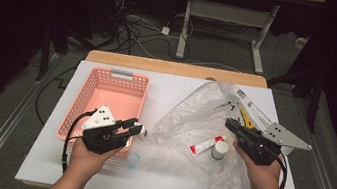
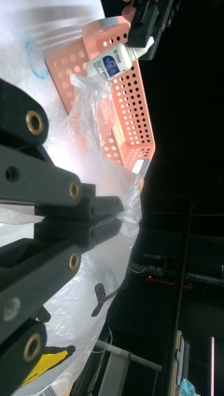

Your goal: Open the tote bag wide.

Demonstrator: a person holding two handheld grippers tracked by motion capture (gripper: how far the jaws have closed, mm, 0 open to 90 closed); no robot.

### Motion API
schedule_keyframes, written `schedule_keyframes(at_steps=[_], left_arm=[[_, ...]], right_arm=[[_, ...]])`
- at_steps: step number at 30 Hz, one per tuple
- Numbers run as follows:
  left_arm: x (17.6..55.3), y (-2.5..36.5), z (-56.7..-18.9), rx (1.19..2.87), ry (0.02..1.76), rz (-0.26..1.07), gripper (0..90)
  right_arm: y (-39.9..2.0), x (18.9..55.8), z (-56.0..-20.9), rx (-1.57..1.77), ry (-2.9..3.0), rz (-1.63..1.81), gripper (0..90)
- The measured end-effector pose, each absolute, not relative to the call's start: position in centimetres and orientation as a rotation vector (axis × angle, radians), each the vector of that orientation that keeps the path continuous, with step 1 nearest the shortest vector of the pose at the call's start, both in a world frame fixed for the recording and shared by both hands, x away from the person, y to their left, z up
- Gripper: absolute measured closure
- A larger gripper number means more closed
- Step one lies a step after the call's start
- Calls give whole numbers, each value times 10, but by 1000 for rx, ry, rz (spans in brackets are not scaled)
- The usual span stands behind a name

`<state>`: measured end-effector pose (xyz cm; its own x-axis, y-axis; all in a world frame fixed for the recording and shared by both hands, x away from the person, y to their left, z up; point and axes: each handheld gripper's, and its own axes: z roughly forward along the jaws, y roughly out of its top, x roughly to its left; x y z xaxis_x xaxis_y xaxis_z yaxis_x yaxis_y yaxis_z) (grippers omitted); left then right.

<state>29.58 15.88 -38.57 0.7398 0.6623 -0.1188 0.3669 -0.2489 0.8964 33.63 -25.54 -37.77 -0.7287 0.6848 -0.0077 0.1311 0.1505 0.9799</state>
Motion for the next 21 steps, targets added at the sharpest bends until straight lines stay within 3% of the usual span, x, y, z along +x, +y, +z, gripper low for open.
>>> schedule_keyframes(at_steps=[21], left_arm=[[280,118,-388,1927,661,268,689]], right_arm=[[-254,337,-379,776,1984,1609,900]])
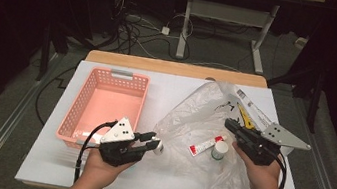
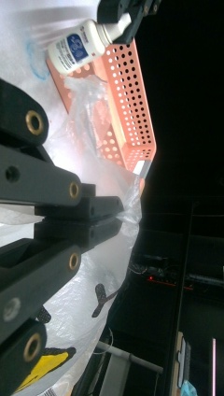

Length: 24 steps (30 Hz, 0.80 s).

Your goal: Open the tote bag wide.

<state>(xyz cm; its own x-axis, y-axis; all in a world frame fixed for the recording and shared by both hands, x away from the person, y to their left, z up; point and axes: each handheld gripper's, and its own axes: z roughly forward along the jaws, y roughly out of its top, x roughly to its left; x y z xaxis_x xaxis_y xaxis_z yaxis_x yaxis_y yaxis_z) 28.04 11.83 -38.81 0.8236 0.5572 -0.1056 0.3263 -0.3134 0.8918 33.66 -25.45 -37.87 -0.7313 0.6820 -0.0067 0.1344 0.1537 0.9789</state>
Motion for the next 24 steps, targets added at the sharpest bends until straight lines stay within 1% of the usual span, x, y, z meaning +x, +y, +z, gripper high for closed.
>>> schedule_keyframes(at_steps=[9,18,21,24], left_arm=[[279,94,-390,1941,617,239,689],[297,49,-394,1952,584,259,689],[305,33,-396,1960,576,287,689],[316,21,-399,1956,591,272,689]], right_arm=[[-252,337,-380,774,1993,1606,900],[-249,338,-382,773,2002,1603,900],[-249,338,-383,780,2007,1600,900],[-250,339,-383,782,2006,1601,900]])
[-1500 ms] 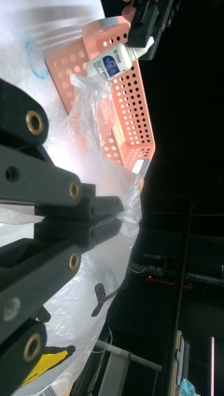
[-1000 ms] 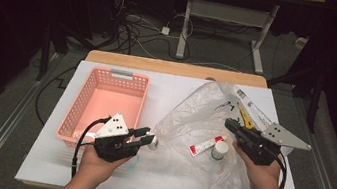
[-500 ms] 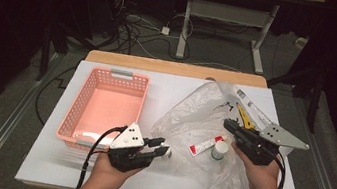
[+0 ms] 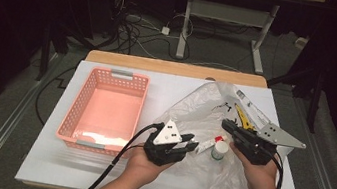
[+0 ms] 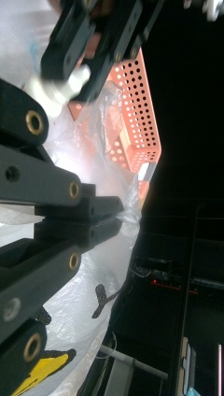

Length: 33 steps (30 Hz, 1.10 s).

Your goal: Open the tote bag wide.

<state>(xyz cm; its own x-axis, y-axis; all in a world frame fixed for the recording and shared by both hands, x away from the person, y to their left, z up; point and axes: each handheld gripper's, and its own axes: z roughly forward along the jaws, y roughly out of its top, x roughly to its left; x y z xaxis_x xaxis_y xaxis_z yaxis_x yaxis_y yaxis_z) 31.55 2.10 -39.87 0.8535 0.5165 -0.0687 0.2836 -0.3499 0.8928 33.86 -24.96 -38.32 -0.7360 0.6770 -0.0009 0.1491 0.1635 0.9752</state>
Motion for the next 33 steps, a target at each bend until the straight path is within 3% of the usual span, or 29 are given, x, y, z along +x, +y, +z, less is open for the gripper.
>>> schedule_keyframes(at_steps=[15,33], left_arm=[[350,-16,-411,1967,627,369,689],[374,-28,-422,1967,643,412,688]], right_arm=[[-255,343,-384,803,1995,1605,900],[-256,346,-387,824,1996,1603,900]])
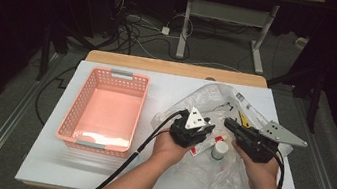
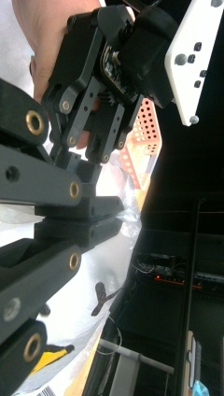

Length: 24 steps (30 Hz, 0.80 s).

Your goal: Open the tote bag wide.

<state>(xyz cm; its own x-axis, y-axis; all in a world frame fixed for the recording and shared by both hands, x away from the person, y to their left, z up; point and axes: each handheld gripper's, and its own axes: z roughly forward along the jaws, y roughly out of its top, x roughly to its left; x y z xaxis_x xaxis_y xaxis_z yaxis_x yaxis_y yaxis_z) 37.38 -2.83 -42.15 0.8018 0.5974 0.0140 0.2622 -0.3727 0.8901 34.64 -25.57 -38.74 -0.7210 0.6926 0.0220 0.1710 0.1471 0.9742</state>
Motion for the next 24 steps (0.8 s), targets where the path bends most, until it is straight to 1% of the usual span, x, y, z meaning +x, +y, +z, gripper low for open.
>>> schedule_keyframes(at_steps=[8,20,24], left_arm=[[382,-35,-436,2002,671,425,688],[391,-41,-454,2021,728,361,686],[393,-41,-456,2003,755,347,686]], right_arm=[[-256,348,-390,830,2005,1593,900],[-256,353,-399,862,2037,1570,900],[-255,353,-399,858,2042,1565,900]])
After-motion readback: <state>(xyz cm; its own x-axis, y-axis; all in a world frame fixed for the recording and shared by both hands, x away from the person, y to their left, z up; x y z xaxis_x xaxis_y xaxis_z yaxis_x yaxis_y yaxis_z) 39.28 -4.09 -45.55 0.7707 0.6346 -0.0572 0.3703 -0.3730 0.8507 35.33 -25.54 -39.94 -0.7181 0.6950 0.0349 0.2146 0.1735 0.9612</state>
